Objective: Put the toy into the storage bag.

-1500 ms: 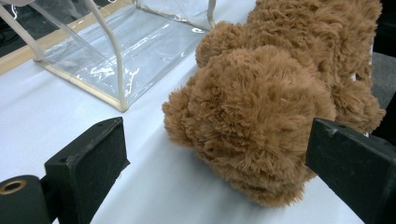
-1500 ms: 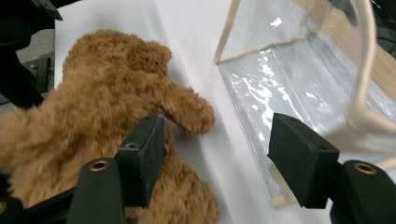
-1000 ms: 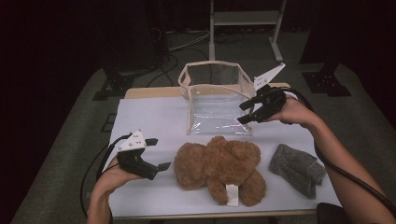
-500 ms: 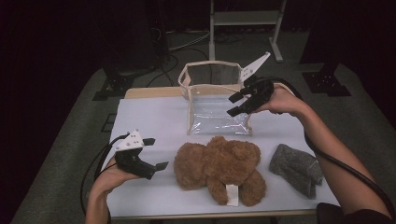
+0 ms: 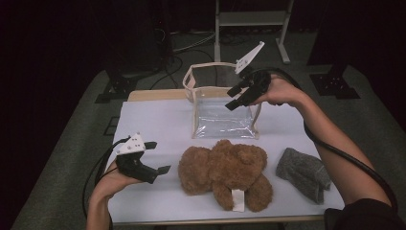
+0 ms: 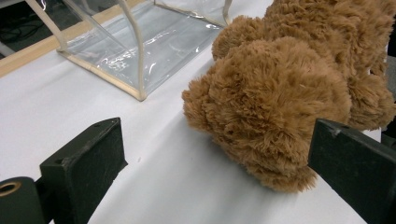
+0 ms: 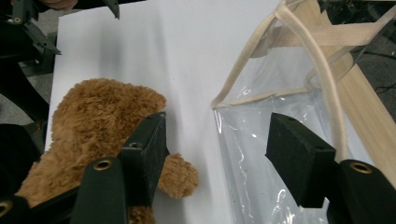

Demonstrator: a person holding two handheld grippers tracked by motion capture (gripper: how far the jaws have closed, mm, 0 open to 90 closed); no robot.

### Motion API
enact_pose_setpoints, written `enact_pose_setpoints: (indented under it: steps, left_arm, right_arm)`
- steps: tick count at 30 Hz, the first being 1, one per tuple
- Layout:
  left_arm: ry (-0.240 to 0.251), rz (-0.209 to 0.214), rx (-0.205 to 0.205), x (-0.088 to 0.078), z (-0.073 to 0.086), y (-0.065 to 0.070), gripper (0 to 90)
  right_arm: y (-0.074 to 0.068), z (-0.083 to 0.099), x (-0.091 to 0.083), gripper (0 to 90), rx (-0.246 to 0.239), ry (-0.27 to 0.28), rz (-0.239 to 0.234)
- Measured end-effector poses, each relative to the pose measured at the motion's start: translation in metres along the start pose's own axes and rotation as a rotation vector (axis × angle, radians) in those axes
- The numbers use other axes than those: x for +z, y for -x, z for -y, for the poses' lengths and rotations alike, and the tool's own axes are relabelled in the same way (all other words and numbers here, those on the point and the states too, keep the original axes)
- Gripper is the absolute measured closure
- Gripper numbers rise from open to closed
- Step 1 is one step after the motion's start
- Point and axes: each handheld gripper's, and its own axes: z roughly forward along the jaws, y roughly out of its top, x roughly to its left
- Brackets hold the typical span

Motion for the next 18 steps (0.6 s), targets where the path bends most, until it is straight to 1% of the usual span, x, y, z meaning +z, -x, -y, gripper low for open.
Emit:
enact_pose_setpoints:
  steps: [5, 12, 17, 18]
  left_arm:
    - [-0.008, 0.003, -0.002, 0.0, 0.001, -0.001, 3.0]
    - [-0.003, -0.007, -0.013, -0.002, 0.004, -0.003, 3.0]
    - [-0.01, -0.01, -0.015, -0.002, 0.005, -0.003, 3.0]
    - [-0.012, -0.01, -0.015, -0.002, 0.005, -0.003, 3.1]
  right_arm:
    - [0.008, -0.006, 0.002, 37.1, 0.003, -0.01, 0.005]
    - [0.02, -0.015, 0.004, 37.8, 0.01, -0.022, 0.008]
    - [0.028, -0.019, 0.005, 38.3, 0.012, -0.035, 0.009]
    - [0.029, -0.02, 0.006, 38.3, 0.02, -0.038, 0.009]
